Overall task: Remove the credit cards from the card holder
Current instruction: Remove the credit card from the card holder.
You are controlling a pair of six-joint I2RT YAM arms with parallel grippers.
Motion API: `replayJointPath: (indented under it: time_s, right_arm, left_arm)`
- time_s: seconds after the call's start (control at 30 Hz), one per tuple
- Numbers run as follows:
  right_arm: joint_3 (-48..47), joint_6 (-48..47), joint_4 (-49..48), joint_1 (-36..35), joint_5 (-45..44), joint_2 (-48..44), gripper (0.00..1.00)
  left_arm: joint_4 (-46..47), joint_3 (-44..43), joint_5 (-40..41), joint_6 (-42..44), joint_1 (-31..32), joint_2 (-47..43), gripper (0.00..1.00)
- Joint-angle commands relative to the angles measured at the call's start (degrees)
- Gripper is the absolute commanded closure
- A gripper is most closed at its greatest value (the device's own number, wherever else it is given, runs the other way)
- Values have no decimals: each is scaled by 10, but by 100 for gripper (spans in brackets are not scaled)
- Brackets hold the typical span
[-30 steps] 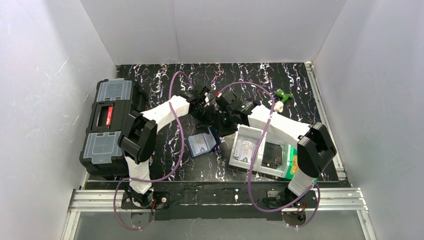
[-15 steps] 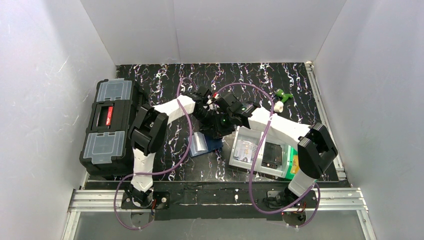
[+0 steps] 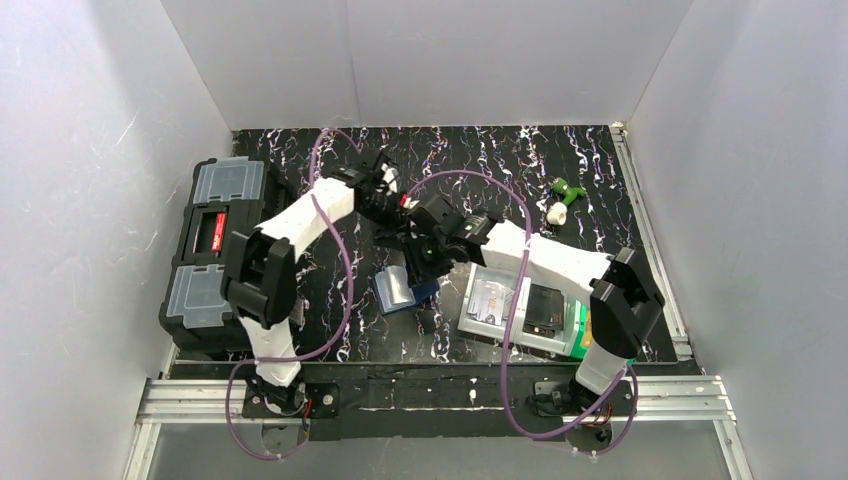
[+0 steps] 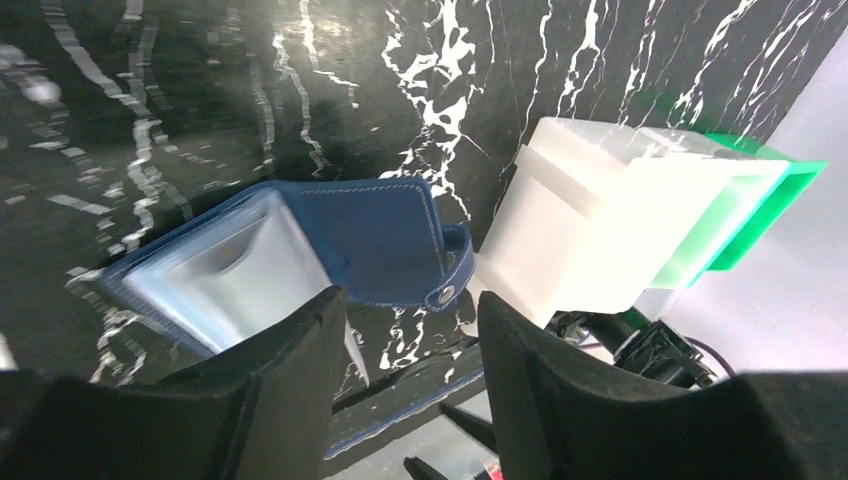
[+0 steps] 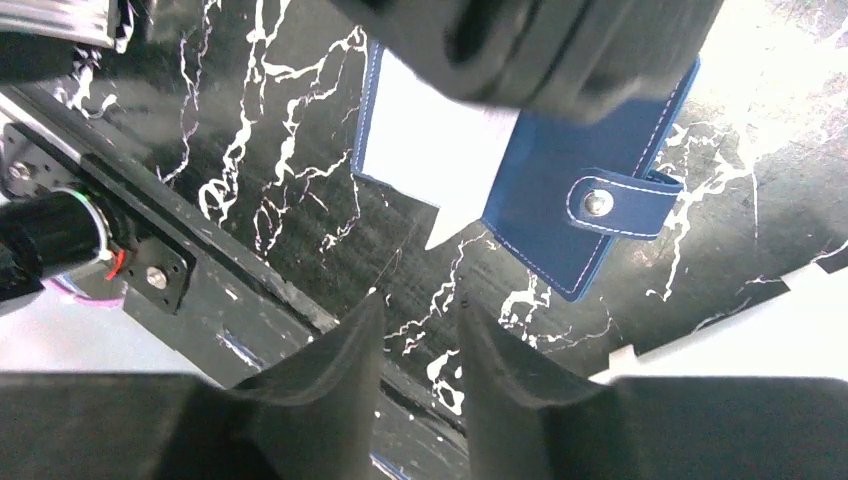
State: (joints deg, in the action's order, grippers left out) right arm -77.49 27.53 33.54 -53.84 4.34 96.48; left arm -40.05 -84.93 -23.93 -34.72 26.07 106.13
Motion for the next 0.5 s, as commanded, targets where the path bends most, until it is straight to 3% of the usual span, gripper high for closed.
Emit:
replayJointPath:
  time_s: [0.0, 0.23, 0.47]
  right_arm:
    - [-87, -28, 35, -41, -52, 41, 56]
    - [-198, -35, 102, -69, -86, 151, 48]
    - [-263, -34, 140, -72, -133, 225, 42]
  left_arm:
    - [-56, 15, 61, 16, -39, -96, 47]
    - [-46, 119, 103, -8, -121, -195, 44]
    - [-41, 168, 109, -11, -156, -237, 43]
